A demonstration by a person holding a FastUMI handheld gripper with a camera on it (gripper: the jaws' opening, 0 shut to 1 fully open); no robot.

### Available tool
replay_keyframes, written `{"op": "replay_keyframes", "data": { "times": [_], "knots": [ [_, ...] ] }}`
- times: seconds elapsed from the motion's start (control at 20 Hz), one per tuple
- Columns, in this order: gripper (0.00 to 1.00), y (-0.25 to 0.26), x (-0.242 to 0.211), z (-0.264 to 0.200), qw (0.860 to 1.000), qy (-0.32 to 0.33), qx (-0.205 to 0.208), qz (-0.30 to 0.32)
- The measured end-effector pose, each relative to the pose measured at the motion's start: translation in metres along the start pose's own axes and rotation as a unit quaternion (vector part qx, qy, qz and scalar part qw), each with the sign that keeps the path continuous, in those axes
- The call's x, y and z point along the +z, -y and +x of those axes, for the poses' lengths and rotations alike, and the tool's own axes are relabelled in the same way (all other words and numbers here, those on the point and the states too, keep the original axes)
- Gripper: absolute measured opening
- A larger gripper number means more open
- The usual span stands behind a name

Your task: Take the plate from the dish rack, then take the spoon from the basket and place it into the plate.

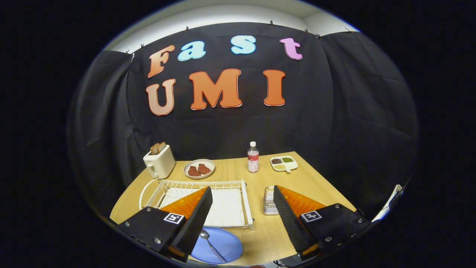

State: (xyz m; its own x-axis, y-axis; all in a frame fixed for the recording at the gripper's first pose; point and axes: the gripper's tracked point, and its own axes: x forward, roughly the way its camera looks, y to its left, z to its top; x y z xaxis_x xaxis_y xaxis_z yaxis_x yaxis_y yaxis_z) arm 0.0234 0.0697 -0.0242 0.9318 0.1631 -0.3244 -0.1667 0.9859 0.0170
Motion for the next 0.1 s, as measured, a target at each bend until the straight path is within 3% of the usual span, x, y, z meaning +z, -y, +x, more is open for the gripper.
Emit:
{"op": "replay_keyframes", "data": {
  "times": [0.1],
  "knots": [
    [0.98, -0.0002, 0.0095, -0.0018, 1.000, 0.011, 0.000, -0.001]
  ]
}}
